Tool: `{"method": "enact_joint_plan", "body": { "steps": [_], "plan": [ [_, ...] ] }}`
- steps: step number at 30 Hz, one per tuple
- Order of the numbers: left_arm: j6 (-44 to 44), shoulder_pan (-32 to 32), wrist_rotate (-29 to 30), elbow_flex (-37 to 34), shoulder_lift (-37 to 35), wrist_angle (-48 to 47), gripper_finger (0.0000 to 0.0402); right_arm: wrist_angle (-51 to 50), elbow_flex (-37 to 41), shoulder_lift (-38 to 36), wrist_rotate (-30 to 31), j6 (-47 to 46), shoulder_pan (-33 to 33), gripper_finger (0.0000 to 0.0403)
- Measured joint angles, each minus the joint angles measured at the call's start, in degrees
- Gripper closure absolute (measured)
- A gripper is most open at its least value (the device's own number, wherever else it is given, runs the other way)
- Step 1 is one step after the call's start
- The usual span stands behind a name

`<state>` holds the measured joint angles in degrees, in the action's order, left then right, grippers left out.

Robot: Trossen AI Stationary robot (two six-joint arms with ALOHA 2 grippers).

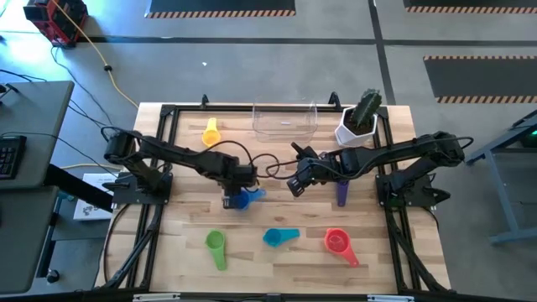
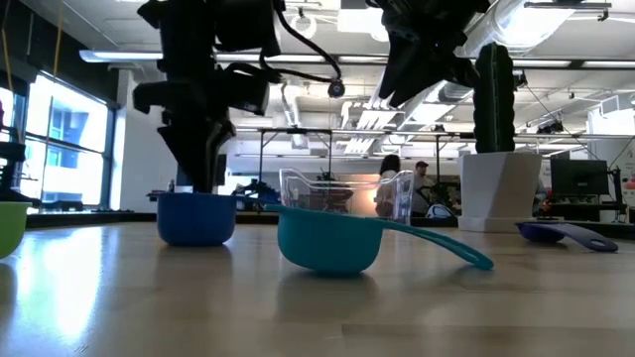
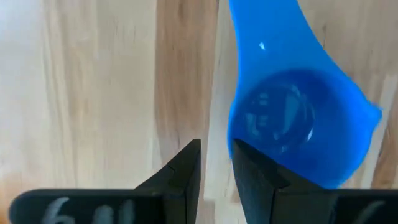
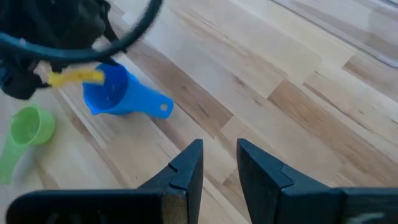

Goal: Nest measuring cups in basket
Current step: Stack the blue measuring cup on top of the red measuring cup

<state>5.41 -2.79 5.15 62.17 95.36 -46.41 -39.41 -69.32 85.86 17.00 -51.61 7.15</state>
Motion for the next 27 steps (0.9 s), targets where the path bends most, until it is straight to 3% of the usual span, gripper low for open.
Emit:
{"method": "enact_joint_plan", "body": {
  "steps": [10,21,27],
  "plan": [
    [0.08,0.60,-3.94,5.25,-0.78,-3.15,0.0321,-0.18,0.00,0.00,-0.35,-0.01,0.00,0.0313],
    [-0.55,0.91,-4.50,16.11,-0.76,-16.35,0.0321,-0.16,0.00,0.00,-2.26,-1.03,0.01,0.0313],
    [0.30,0.98,-4.27,17.15,-4.10,-20.71,0.0321,-0.17,0.00,0.00,-3.26,-0.94,0.01,0.0313]
  ]
}}
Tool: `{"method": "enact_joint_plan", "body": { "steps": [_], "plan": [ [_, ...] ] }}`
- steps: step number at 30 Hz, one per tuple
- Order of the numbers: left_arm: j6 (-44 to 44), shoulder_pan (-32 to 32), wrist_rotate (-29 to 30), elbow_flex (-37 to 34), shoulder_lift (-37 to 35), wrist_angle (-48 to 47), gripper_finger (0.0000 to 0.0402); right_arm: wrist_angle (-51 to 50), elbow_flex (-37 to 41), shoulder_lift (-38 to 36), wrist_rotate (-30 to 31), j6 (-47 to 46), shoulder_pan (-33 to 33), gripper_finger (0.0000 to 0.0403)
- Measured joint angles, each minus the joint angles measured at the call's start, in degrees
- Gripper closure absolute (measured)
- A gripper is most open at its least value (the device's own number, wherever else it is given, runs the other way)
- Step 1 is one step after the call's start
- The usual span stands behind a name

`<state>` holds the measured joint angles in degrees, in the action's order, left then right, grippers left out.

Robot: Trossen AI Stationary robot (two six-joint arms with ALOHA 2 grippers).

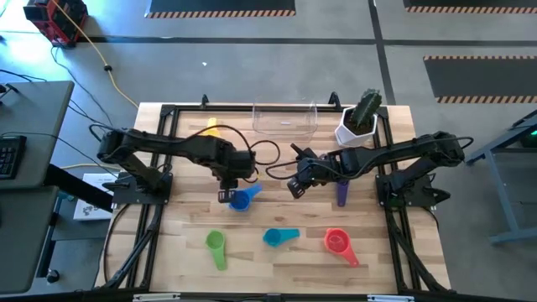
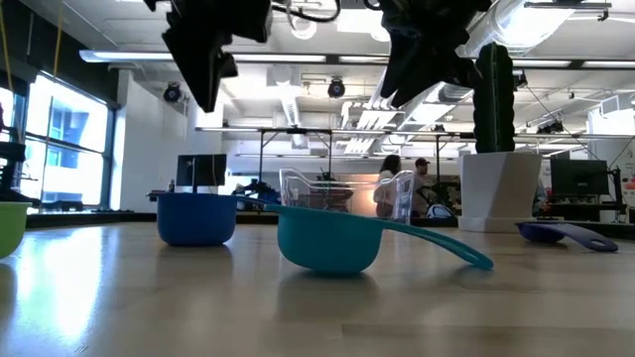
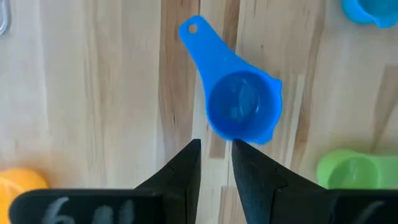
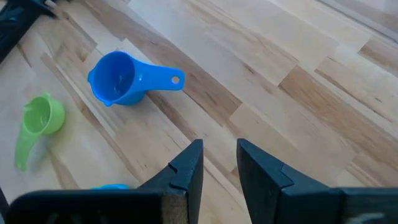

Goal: Nest measuring cups in basket
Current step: Stack the blue measuring cup on top of the red measuring cup

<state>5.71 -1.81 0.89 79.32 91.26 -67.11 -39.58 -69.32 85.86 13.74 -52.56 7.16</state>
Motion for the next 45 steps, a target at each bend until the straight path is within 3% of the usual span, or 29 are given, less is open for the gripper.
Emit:
{"method": "enact_joint_plan", "body": {
  "steps": [14,28,37,45],
  "plan": [
    [14.63,1.87,0.07,-0.01,-17.23,-2.53,0.0319,5.32,0.00,0.00,-2.52,6.11,-0.12,0.0313],
    [28.36,0.41,4.35,-0.03,-31.50,-11.47,0.0319,28.77,0.00,0.00,-5.47,18.03,-0.81,0.0303],
    [31.69,-0.49,11.47,-0.05,-39.49,-11.60,0.0319,40.70,0.00,0.00,-5.33,23.15,-2.55,0.0246],
    [32.20,-0.47,13.94,-0.03,-42.14,-11.56,0.0319,51.63,0.00,0.07,-5.24,26.05,-4.31,0.0240]
  ]
}}
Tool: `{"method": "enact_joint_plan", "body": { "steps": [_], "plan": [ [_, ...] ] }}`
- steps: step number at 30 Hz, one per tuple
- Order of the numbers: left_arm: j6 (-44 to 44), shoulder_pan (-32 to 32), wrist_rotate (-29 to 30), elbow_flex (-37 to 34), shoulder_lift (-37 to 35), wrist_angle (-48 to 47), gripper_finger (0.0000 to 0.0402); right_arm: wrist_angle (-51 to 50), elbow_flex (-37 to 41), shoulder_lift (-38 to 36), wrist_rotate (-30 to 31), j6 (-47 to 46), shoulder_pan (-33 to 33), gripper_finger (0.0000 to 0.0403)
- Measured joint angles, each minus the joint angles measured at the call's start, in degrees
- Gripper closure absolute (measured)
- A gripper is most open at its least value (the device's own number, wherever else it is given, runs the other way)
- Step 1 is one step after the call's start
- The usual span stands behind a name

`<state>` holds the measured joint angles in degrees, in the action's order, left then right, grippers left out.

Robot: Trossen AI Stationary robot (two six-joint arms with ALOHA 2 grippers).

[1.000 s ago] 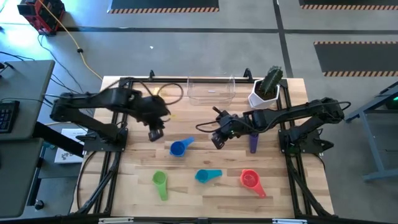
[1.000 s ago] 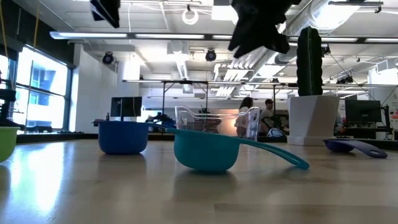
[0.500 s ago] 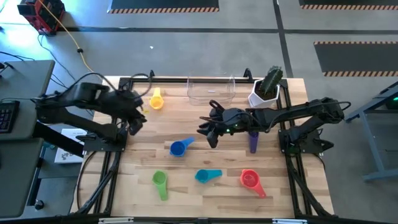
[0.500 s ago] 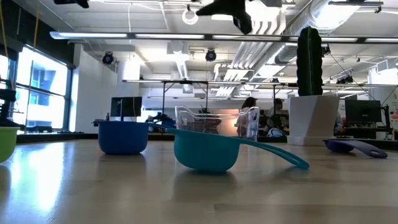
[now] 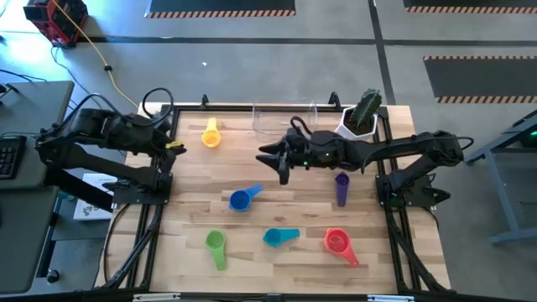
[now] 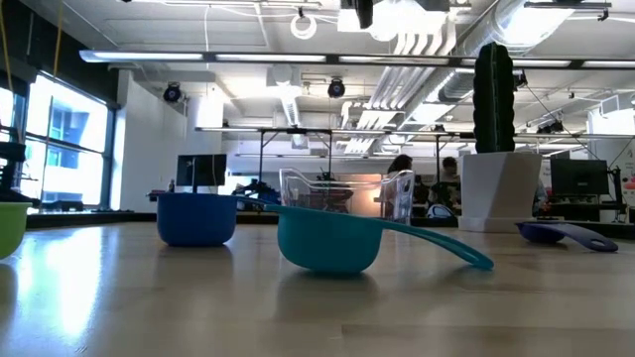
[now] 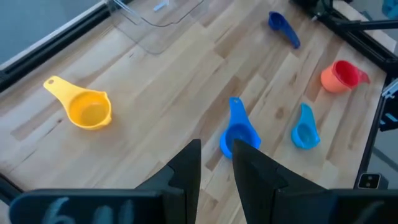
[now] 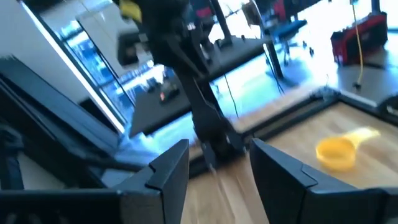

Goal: Nest measuring cups in basket
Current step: Stack the blue measuring cup on top of the red measuring cup

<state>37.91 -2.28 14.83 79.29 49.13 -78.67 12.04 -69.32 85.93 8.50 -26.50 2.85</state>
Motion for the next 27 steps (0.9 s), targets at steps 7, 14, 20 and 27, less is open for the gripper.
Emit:
{"method": "enact_joint_plan", "body": {
  "steps": [7,14,20,27],
  "plan": [
    [-1.34,0.00,0.03,-0.02,0.11,0.04,0.0319,6.67,-2.81,3.85,-0.38,3.58,0.15,0.0240],
    [-1.55,0.00,0.03,-0.02,0.26,0.04,0.0319,-9.53,-15.52,11.44,-2.50,6.09,0.23,0.0240],
    [-1.53,0.00,0.00,-0.02,-0.07,-0.04,0.0319,-24.81,-25.55,19.60,-2.98,6.03,1.12,0.0240],
    [-1.51,-0.01,-0.04,-1.02,-0.08,-1.33,0.0319,-33.48,-30.79,26.95,-2.98,6.86,3.51,0.0240]
  ]
}}
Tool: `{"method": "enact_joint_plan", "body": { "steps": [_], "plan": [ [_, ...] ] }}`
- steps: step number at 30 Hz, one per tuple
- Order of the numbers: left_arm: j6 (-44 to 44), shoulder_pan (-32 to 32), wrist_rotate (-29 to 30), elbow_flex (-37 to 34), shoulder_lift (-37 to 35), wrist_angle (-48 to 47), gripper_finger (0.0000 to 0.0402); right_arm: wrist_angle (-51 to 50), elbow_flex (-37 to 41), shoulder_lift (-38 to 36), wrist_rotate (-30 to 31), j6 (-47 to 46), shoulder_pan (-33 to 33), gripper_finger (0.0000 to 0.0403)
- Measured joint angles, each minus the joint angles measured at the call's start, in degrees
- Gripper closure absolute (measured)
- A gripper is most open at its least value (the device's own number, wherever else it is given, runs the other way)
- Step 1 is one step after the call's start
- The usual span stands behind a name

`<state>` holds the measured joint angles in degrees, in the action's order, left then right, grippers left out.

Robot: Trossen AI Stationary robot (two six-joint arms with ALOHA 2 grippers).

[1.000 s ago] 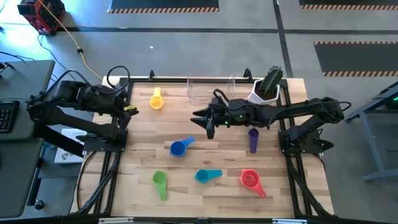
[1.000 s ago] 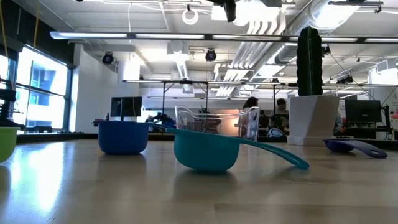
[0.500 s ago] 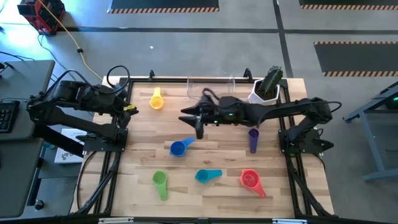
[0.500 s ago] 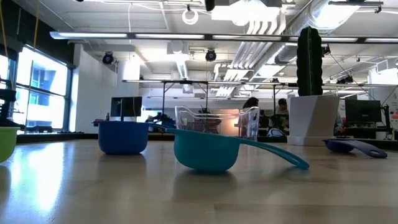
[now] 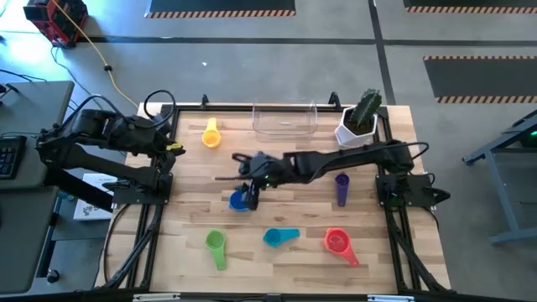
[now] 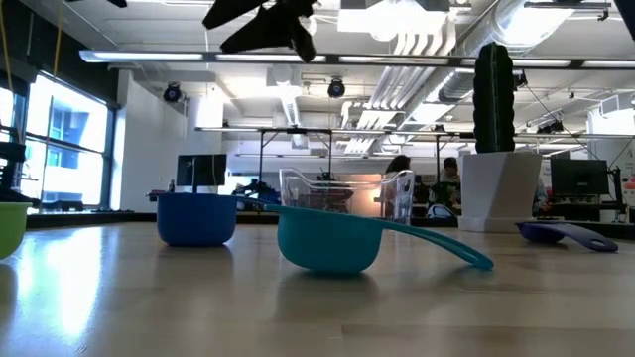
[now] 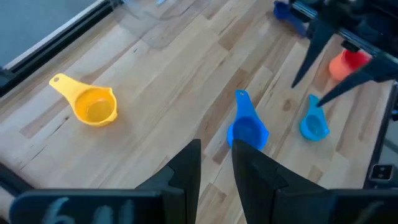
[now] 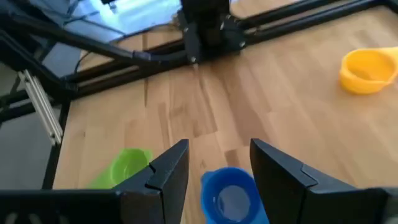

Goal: Nest measuring cups in basket
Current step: Stack the blue measuring cup on top of the red measuring cup

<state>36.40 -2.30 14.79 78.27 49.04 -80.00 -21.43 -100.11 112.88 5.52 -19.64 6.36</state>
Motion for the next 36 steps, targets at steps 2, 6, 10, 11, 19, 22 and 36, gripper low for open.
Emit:
{"method": "enact_joint_plan", "body": {
  "steps": [2,6,10,11,19,22,36],
  "plan": [
    [0.00,0.01,-0.05,-0.79,-0.24,-0.01,0.0319,0.16,-0.03,1.19,-0.01,-0.02,0.53,0.0240],
    [0.61,-0.01,-0.09,-2.11,-0.33,0.03,0.0319,0.02,-0.03,3.07,-0.01,0.52,1.34,0.0240],
    [0.95,-0.01,-0.28,-3.96,-0.73,0.01,0.0319,0.24,-0.05,4.95,-0.04,0.70,1.58,0.0240],
    [1.14,-0.01,-0.31,-4.46,-0.78,0.14,0.0319,0.24,-0.05,5.33,-0.09,0.70,1.58,0.0240],
    [2.56,-0.01,-0.70,-5.36,-0.97,0.17,0.0319,-0.11,-0.05,7.46,-0.12,0.68,1.57,0.0240],
    [2.54,-0.01,-0.70,-5.36,-0.99,0.15,0.0319,-0.30,-0.05,7.48,-0.06,0.77,1.56,0.0240],
    [2.51,-0.01,-0.03,-5.36,-0.97,0.14,0.0319,1.27,1.61,7.50,-0.24,5.44,1.60,0.0240]
  ]
}}
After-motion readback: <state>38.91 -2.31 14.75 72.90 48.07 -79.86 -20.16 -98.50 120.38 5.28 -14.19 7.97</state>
